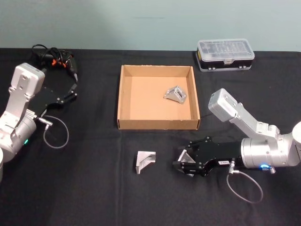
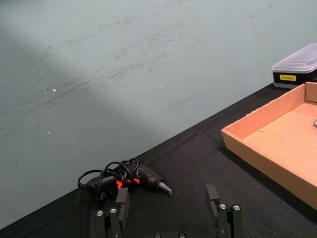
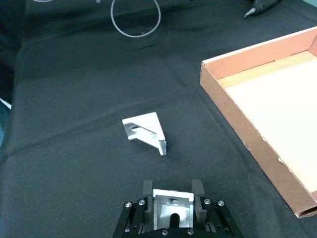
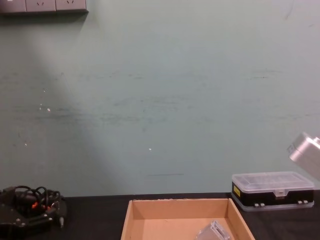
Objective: Use one hand to pick up the angle iron from the table and place it into the box.
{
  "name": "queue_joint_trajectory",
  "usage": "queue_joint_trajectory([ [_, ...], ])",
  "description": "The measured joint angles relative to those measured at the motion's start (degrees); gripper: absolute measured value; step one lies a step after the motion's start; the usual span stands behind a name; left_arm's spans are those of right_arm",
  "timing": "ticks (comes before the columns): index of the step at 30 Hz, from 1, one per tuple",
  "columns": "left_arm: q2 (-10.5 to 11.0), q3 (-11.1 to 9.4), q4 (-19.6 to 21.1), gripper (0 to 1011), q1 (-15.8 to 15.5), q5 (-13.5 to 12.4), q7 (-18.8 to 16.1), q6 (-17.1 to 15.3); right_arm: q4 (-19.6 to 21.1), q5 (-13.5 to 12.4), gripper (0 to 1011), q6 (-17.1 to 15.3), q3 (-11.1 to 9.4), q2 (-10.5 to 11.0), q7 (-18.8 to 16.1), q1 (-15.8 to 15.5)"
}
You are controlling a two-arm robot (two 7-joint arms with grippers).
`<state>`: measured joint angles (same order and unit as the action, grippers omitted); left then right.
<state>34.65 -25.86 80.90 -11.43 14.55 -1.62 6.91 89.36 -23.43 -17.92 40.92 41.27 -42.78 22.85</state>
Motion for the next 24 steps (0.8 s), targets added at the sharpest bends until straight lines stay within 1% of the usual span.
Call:
queue_joint_trajectory([
  [6,0.0,0.0,0.0,1000,0.0,0.0,0.0,0.0,0.18,-0.18,474,0.39,0.02,-0.19,-0.13,-0.03],
  [9,0.0,0.0,0.0,1000,0.0,0.0,0.0,0.0,0.48,-1.07,474,1.12,-0.38,-0.41,-0.61,0.02],
  [13,0.0,0.0,0.0,1000,0.0,0.0,0.0,0.0,1.16,-2.3,474,2.4,-1.45,-0.88,-0.7,0.47],
  [16,0.0,0.0,0.0,1000,0.0,0.0,0.0,0.0,1.4,-2.75,474,3.87,-2.56,-1.54,0.53,1.03],
  [17,0.0,0.0,0.0,1000,0.0,0.0,0.0,0.0,1.3,-2.79,474,4.77,-3.22,-2.06,1.38,1.44],
  [19,0.0,0.0,0.0,1000,0.0,0.0,0.0,0.0,0.83,-2.62,474,5.69,-3.79,-2.78,2.53,1.94],
  [21,0.0,0.0,0.0,1000,0.0,0.0,0.0,0.0,-0.27,-2.06,474,7.18,-4.69,-4.19,4.45,2.75],
  [22,0.0,0.0,0.0,1000,0.0,0.0,0.0,0.0,-1.33,-1.48,476,8.09,-5.11,-5.3,5.57,3.35],
  [23,0.0,0.0,0.0,1000,0.0,0.0,0.0,0.0,-1.33,-1.48,474,8.09,-5.11,-5.3,5.57,3.35],
  [24,-0.01,0.0,0.0,1000,0.0,0.0,0.0,0.0,-2.69,-0.76,474,9.03,-5.49,-6.58,6.88,3.98],
])
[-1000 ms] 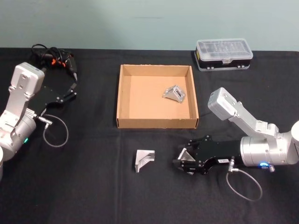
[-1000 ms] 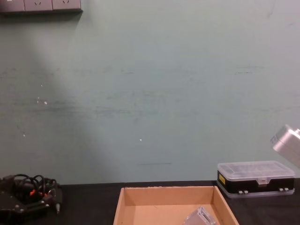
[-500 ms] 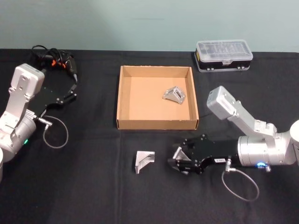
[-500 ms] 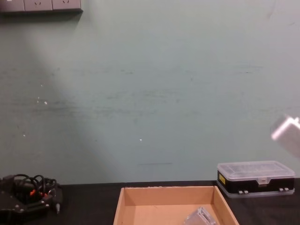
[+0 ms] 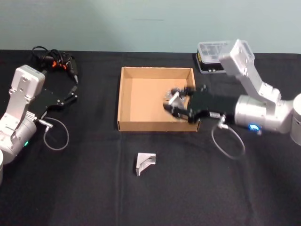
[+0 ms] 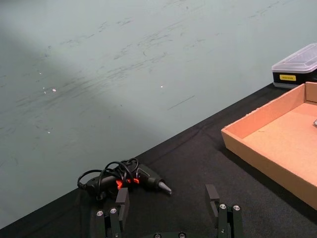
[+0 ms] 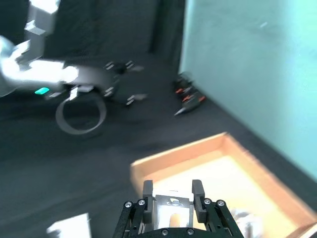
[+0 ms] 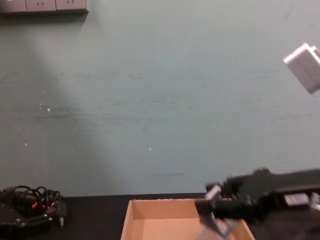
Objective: Use one hand to pick up the angle iron from the table and place it into the box.
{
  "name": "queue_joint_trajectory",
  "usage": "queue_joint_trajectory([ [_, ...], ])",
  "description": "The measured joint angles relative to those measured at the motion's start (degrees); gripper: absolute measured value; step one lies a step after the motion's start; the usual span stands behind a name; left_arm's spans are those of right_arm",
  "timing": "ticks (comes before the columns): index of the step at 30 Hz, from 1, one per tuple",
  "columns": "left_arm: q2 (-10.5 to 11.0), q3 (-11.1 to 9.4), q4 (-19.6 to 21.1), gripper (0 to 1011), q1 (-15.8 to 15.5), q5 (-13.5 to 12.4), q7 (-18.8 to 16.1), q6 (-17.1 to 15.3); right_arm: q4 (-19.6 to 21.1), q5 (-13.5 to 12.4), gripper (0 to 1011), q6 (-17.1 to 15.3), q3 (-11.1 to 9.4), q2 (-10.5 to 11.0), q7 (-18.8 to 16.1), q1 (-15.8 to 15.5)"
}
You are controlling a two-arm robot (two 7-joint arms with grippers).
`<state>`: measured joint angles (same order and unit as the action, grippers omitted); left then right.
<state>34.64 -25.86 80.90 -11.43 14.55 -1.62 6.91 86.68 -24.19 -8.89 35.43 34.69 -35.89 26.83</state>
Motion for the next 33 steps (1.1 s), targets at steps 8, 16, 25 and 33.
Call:
queue_joint_trajectory([
  [8,0.0,0.0,0.0,1000,0.0,0.0,0.0,0.0,-7.91,3.53,476,3.91,-0.19,-6.62,3.06,3.67],
  [16,0.0,0.0,0.0,1000,0.0,0.0,0.0,0.0,-19.99,6.81,474,7.12,0.97,-12.99,3.17,8.41],
  [25,0.0,0.0,0.0,1000,0.01,0.0,0.0,0.0,-30.3,8.9,474,9.76,1.67,-18.06,2.1,12.23],
  [33,0.0,0.0,0.0,1000,0.0,0.0,0.0,0.0,-36.41,10.21,474,11.02,1.37,-21.15,1.65,14.16],
])
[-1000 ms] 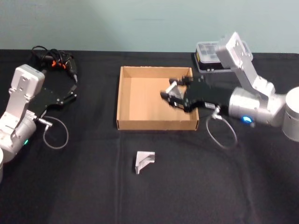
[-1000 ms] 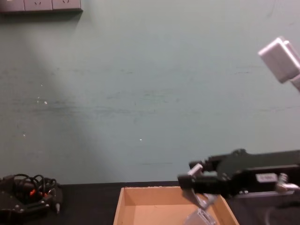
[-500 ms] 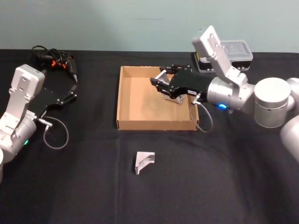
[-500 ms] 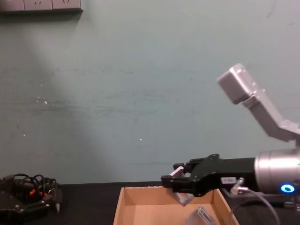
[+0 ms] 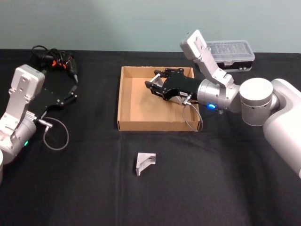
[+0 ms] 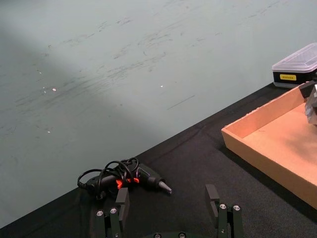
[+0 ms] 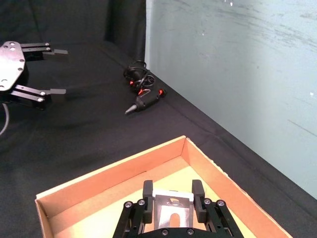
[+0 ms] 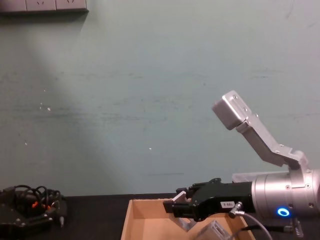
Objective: Use one hand to pick up the angle iron from the table and place it into the box.
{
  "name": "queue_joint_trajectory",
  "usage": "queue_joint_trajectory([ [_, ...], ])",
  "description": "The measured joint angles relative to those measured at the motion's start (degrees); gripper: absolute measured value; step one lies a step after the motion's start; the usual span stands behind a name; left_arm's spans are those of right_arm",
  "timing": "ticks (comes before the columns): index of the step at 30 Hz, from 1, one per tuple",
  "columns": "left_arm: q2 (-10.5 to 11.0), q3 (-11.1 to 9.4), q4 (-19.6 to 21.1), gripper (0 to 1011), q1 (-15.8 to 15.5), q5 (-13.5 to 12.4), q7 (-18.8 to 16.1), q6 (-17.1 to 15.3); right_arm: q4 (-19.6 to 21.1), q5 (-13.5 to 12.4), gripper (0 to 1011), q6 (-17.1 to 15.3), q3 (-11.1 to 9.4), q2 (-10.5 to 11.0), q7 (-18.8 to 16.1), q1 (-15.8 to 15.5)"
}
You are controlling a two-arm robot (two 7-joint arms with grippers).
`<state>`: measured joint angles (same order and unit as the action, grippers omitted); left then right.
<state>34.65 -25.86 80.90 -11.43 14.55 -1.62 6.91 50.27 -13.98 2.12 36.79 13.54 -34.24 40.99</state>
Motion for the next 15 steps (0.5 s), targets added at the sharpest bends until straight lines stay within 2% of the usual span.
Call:
queue_joint_trajectory([
  [11,0.0,0.0,0.0,1000,0.0,0.0,0.0,0.0,-2.34,1.2,481,0.11,-1.05,-1.5,-0.34,0.67],
  [14,0.0,0.0,0.0,1000,0.0,0.0,0.0,0.0,-2.51,1.44,540,-0.29,-1.37,-1.74,-0.58,0.65],
  [15,0.0,0.0,0.0,1000,0.0,0.0,0.0,0.0,-2.61,1.5,599,-0.44,-1.52,-1.85,-0.78,0.64],
])
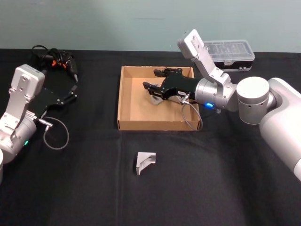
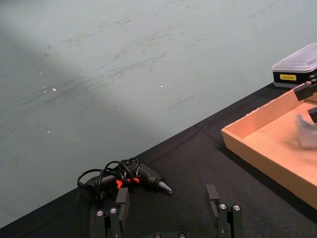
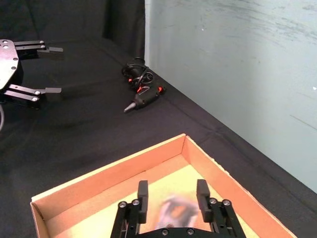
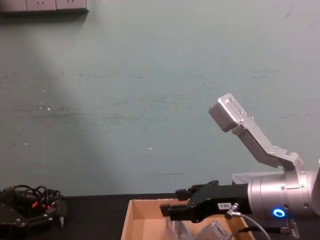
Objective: Use one hand to pick up the angle iron from the table and place it into the box.
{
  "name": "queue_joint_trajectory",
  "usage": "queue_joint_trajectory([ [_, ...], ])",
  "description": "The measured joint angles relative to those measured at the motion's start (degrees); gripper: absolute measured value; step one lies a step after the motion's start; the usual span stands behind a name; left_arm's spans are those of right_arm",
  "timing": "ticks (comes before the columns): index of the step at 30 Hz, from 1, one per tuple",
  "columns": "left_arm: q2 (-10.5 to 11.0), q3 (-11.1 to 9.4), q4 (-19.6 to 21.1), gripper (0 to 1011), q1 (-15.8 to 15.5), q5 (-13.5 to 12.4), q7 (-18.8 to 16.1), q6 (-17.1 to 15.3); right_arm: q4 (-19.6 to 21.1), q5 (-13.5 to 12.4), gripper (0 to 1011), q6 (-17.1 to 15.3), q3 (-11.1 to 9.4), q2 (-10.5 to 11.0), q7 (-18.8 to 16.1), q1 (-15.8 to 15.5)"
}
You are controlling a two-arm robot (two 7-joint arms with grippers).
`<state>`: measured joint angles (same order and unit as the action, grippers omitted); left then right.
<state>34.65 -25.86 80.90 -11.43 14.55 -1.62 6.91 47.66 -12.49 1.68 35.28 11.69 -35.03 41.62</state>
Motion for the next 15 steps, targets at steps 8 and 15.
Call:
queue_joint_trajectory([
  [8,0.0,0.0,0.0,1000,0.0,0.0,0.0,0.0,-0.08,0.36,822,-0.36,-0.98,-0.42,-0.65,-0.19],
  [15,0.0,0.0,0.0,1000,0.0,0.0,0.0,0.0,0.76,0.7,1002,-0.54,-1.69,-0.37,-0.66,-0.71],
])
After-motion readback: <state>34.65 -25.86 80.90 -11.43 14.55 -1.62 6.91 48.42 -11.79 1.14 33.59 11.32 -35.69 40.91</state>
